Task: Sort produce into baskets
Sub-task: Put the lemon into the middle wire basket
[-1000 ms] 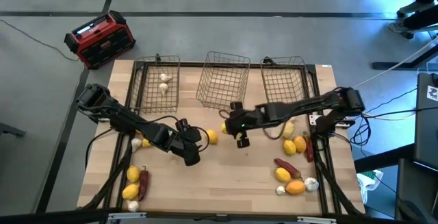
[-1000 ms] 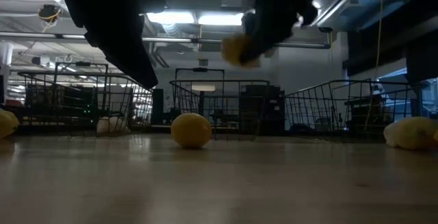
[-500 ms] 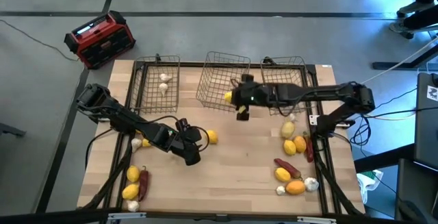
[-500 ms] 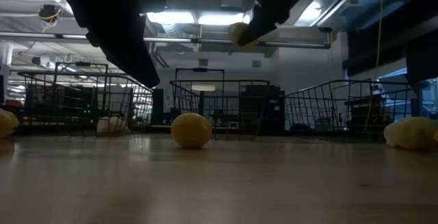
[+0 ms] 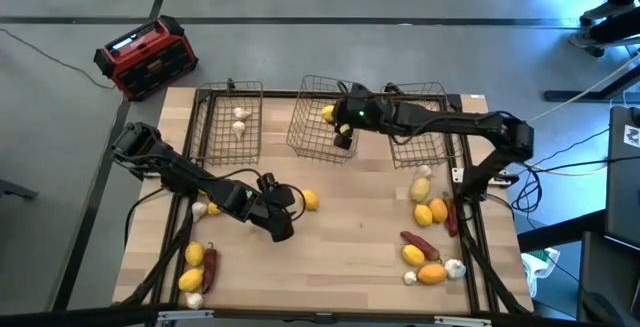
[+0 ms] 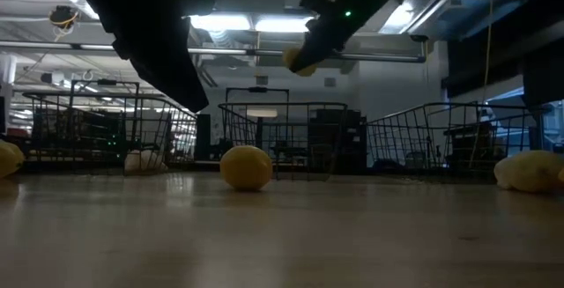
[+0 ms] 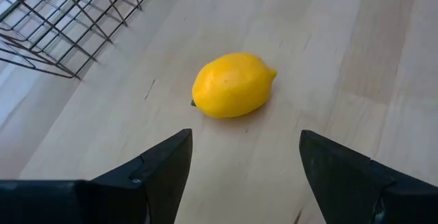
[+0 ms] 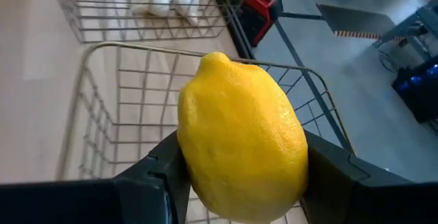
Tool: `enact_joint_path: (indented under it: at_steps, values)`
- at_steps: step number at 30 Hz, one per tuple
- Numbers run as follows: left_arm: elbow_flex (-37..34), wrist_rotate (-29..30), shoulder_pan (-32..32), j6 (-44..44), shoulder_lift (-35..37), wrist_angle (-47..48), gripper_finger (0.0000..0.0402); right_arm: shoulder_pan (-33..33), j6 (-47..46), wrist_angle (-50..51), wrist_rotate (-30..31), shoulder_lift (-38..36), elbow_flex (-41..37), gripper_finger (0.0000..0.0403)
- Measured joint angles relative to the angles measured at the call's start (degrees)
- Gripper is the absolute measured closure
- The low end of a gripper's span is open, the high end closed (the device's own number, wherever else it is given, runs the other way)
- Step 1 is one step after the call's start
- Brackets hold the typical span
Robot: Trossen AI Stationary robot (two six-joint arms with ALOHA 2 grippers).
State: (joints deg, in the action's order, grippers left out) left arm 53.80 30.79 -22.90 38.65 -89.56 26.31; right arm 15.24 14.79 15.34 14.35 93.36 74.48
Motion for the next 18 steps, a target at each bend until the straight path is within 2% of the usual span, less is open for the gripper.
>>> enact_joint_path:
  at_steps: [12,18]
  values:
    - [0.00,0.00,0.00,-0.65,0.00,-0.05,0.0135,4.12,-0.17,15.62,-2.95,15.61,20.40,0.0203]
    - [0.00,-0.01,-0.04,-0.27,0.00,-0.02,0.0135,4.77,-1.26,19.01,-5.14,19.68,21.85,0.0203]
